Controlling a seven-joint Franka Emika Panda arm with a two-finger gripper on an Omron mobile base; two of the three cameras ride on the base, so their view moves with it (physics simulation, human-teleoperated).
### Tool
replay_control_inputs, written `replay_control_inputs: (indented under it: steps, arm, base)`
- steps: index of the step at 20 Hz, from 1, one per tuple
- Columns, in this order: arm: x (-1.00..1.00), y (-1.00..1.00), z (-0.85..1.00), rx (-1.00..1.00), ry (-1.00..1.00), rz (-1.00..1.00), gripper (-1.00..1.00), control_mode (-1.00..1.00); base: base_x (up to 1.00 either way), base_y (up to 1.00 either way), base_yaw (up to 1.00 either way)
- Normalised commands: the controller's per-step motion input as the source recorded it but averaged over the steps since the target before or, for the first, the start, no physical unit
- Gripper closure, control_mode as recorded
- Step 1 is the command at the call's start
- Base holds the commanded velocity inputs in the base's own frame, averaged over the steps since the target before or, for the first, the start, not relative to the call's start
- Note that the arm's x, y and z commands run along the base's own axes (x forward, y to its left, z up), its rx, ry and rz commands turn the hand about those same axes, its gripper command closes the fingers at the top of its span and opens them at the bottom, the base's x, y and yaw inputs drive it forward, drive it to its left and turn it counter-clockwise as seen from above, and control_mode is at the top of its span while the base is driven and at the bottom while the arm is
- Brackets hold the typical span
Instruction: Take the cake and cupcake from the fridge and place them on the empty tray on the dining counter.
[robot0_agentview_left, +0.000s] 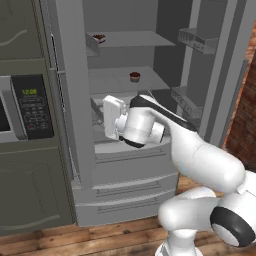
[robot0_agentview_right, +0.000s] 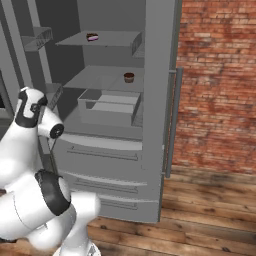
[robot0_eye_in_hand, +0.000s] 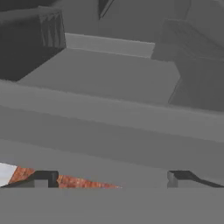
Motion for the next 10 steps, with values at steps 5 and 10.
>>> replay_control_inputs:
  steps: [5, 10]
  arm:
    - [0.38, -0.13, 0.32, 0.05, 0.1, 0.07, -1.0, -1.0]
    - [0.33, -0.09, 0.28, 0.01, 0.0, 0.02, -1.0, -1.0]
  base:
    - [0.0, 0.0, 0.0]
    - [0.0, 0.0, 0.0]
